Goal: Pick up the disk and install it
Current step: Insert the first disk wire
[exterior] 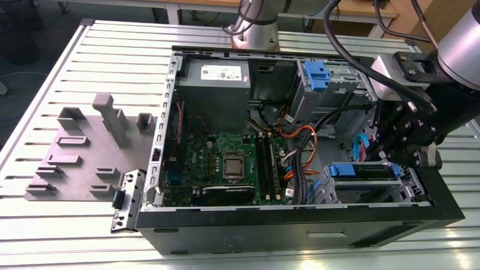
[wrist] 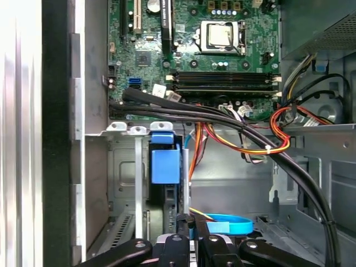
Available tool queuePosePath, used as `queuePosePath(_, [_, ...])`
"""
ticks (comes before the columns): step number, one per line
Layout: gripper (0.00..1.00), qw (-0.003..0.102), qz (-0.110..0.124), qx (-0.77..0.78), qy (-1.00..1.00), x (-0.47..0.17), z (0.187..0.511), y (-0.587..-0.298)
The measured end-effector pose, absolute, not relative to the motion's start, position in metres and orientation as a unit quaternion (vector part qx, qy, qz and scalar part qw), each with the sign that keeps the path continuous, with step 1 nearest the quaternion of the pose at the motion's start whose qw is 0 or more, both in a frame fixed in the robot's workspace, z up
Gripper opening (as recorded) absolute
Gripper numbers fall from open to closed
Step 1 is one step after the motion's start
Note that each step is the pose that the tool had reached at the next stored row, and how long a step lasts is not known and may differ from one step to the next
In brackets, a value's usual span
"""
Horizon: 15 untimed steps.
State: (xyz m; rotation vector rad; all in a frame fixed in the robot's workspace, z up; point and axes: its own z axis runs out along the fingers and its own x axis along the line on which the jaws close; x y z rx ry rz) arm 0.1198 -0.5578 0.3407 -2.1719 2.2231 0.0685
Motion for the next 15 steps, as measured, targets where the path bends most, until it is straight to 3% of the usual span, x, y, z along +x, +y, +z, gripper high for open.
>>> queuePosePath(15, [0.16,0.018,0.022,-0.699,0.715,0.1157,0.3400,-0.5660])
